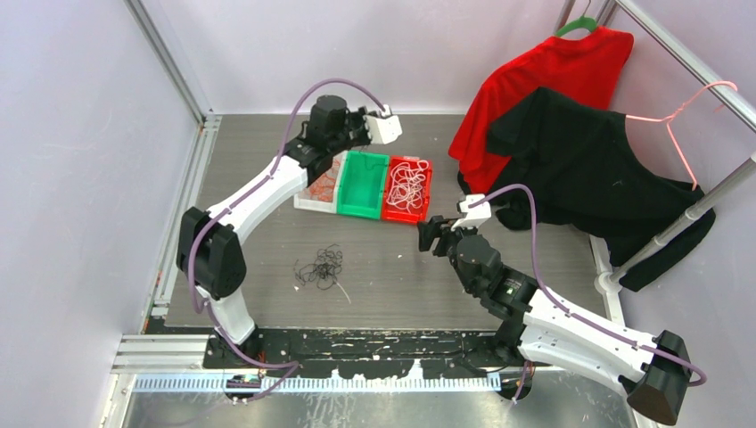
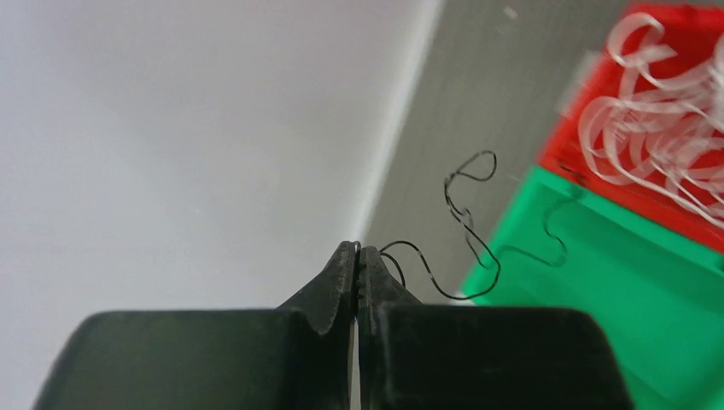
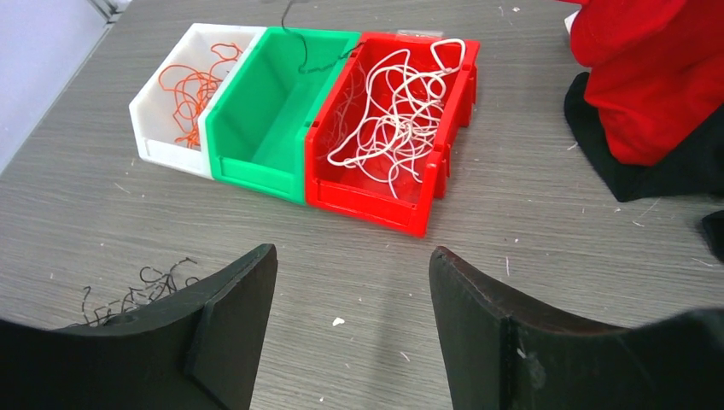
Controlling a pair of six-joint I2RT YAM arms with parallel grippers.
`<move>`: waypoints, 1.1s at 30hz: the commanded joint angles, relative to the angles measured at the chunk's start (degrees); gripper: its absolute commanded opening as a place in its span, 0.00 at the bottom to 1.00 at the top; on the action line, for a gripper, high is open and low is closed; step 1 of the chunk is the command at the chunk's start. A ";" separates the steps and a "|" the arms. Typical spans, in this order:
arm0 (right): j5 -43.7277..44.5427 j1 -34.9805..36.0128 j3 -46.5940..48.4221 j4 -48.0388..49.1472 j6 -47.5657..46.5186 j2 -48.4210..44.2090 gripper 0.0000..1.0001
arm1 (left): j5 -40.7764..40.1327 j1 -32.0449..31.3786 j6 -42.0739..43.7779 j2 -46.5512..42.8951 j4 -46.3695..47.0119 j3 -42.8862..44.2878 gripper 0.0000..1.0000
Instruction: Untangle the cables
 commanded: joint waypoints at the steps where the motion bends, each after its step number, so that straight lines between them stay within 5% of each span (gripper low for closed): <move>1: 2.47 0.01 0.41 0.26 0.60 -1.26 0.70 | 1.75 -0.89 -0.27 -3.70 -6.52 -7.49 0.00; 10: 3.21 -0.07 0.43 0.07 1.60 -0.40 0.70 | 2.99 -2.17 -2.74 -1.34 -14.65 -10.18 0.00; 26: 5.66 -0.22 0.74 -1.81 1.50 -2.05 0.68 | 2.44 -1.89 -7.42 12.30 -5.20 -4.74 0.00; 33: 4.40 -0.58 1.66 -0.35 0.89 -0.03 0.68 | 8.38 1.11 -13.57 13.15 -17.96 7.45 0.40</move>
